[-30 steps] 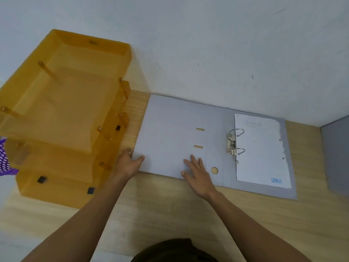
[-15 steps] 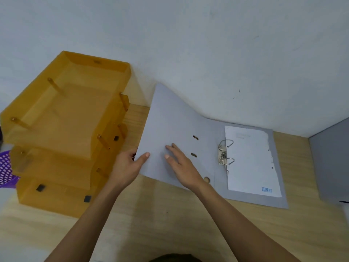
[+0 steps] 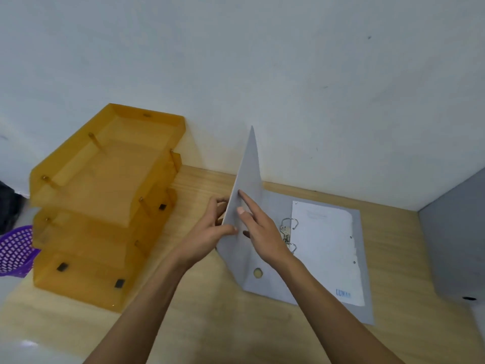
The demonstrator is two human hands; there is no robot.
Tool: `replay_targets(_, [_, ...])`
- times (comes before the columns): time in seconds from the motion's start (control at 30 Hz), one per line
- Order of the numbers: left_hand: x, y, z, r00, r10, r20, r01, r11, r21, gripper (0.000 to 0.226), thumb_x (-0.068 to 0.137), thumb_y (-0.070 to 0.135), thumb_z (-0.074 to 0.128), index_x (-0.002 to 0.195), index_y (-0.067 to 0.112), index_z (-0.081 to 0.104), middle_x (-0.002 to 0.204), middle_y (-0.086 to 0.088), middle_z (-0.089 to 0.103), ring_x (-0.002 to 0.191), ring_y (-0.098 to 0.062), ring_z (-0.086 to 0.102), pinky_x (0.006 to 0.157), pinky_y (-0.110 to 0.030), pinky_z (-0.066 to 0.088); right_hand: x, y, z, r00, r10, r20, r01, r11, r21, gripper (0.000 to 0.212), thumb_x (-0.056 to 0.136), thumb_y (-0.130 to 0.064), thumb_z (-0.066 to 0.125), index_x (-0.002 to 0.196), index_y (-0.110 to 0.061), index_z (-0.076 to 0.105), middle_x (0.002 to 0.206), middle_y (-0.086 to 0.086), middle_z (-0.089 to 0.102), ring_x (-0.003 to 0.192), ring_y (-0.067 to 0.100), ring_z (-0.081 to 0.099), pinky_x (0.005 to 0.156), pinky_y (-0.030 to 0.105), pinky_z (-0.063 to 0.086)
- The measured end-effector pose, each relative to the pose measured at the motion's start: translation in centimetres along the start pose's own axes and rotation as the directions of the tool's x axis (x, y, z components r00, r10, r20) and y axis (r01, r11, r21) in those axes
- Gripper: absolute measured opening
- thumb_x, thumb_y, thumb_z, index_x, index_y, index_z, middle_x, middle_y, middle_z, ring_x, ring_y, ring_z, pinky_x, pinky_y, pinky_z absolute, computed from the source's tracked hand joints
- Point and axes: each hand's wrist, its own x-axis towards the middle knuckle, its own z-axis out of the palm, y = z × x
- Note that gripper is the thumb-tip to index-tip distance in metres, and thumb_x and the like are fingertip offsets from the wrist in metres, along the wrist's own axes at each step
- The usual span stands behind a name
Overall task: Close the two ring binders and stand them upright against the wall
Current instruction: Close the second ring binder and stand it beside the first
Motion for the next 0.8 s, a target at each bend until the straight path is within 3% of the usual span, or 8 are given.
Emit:
replay_targets(0.07, [0.4, 0.1, 1.8, 0.997, 0.039, 0.073, -0.039, 0.999, -0.004, 0.07, 0.088, 0.028, 0.067, 0.145, 0.05, 0.033, 0.145, 0.026, 0.052, 0.123, 0.004, 0.058, 0.09, -0.025, 0.056, -0.6, -0.5, -1.5, 0.999, 0.031, -0.027, -0.028, 0.997, 0.078, 0.05, 0.104, -0.046, 0.046, 0.153, -0.041, 0.041, 0.154, -0.015, 0.047, 0.139, 0.01, 0.049, 0.105, 0.041, 0.053])
replay_targets(0.17, [1.0, 0.3, 5.0, 0.981, 0.089, 0.17, -0.097, 0.995, 0.037, 0.081, 0.095, 0.039, 0.062, 0.157, 0.051, 0.011, 0.162, 0.038, 0.018, 0.148, 0.013, 0.021, 0.113, -0.016, 0.033, -1.5, -1.2, -4.1, 0.995, 0.088, -0.053, -0.076, 0.978, 0.194, 0.048, 0.103, -0.048, 0.046, 0.15, -0.038, 0.048, 0.147, -0.016, 0.054, 0.131, 0.013, 0.058, 0.08, 0.024, 0.061])
replay_targets(0.23, [1.2, 0.2, 6.9, 0.976, 0.095, 0.194, -0.108, 0.993, 0.057, 0.078, 0.097, 0.052, 0.054, 0.157, 0.052, 0.004, 0.153, 0.054, 0.007, 0.142, 0.027, 0.009, 0.105, 0.001, 0.026, -1.9, -1.4, -5.6, 0.99, 0.117, -0.073, -0.099, 0.971, 0.217, 0.048, 0.103, -0.05, 0.046, 0.148, -0.036, 0.051, 0.144, -0.016, 0.056, 0.127, 0.013, 0.061, 0.075, 0.022, 0.061])
replay_targets(0.3, [1.6, 0.2, 8.6, 0.978, 0.064, 0.199, -0.078, 0.995, 0.065, 0.075, 0.094, 0.065, 0.045, 0.156, 0.055, 0.003, 0.145, 0.061, 0.005, 0.136, 0.034, 0.007, 0.105, 0.001, 0.021, -2.3, -1.5, -7.1, 0.985, 0.142, -0.098, -0.117, 0.967, 0.224, 0.049, 0.102, -0.05, 0.048, 0.148, -0.032, 0.051, 0.143, -0.014, 0.056, 0.126, 0.015, 0.061, 0.073, 0.023, 0.062])
replay_targets(0.43, [2.7, -1.1, 11.3, 0.981, -0.016, 0.194, -0.008, 0.993, 0.12, 0.076, 0.092, 0.076, 0.032, 0.157, 0.052, 0.001, 0.162, 0.039, -0.004, 0.15, 0.013, -0.001, 0.125, -0.03, 0.005, -2.4, -1.1, -9.6, 0.971, 0.166, -0.17, -0.144, 0.98, 0.138, 0.038, 0.099, -0.043, 0.054, 0.136, -0.035, 0.058, 0.135, -0.01, 0.065, 0.124, 0.017, 0.064, 0.097, 0.046, 0.058])
replay_targets(0.5, [3.3, -2.3, 12.5, 0.981, -0.077, 0.178, 0.04, 0.977, 0.208, 0.078, 0.091, 0.077, 0.027, 0.158, 0.048, 0.0, 0.167, 0.026, -0.006, 0.155, 0.002, -0.004, 0.128, -0.039, 0.001, -2.6, -0.3, -10.9, 0.962, 0.178, -0.209, -0.165, 0.983, 0.077, 0.028, 0.097, -0.032, 0.055, 0.124, -0.036, 0.06, 0.124, -0.007, 0.07, 0.115, 0.016, 0.067, 0.1, 0.049, 0.055])
replay_targets(0.63, [3.7, -5.4, 14.1, 0.97, -0.22, 0.1, 0.174, 0.924, 0.342, 0.075, 0.097, 0.065, 0.036, 0.16, 0.041, 0.003, 0.17, 0.015, -0.003, 0.157, -0.009, 0.002, 0.125, -0.037, 0.007, -4.4, 2.1, -13.4, 0.935, 0.249, -0.254, -0.242, 0.969, 0.059, 0.04, 0.09, -0.012, 0.051, 0.125, -0.027, 0.059, 0.123, -0.003, 0.07, 0.111, 0.021, 0.067, 0.096, 0.048, 0.057])
replay_targets(0.8, [4.1, -8.7, 15.3, 0.968, -0.244, -0.066, 0.251, 0.901, 0.354, 0.071, 0.1, 0.037, 0.057, 0.16, 0.018, 0.024, 0.171, -0.003, 0.013, 0.156, -0.019, 0.017, 0.122, -0.029, 0.015, -6.8, 6.1, -17.6, 0.897, 0.296, -0.33, -0.278, 0.955, 0.102, 0.052, 0.078, 0.001, 0.054, 0.125, -0.021, 0.064, 0.116, 0.002, 0.073, 0.107, 0.026, 0.069, 0.093, 0.046, 0.058])
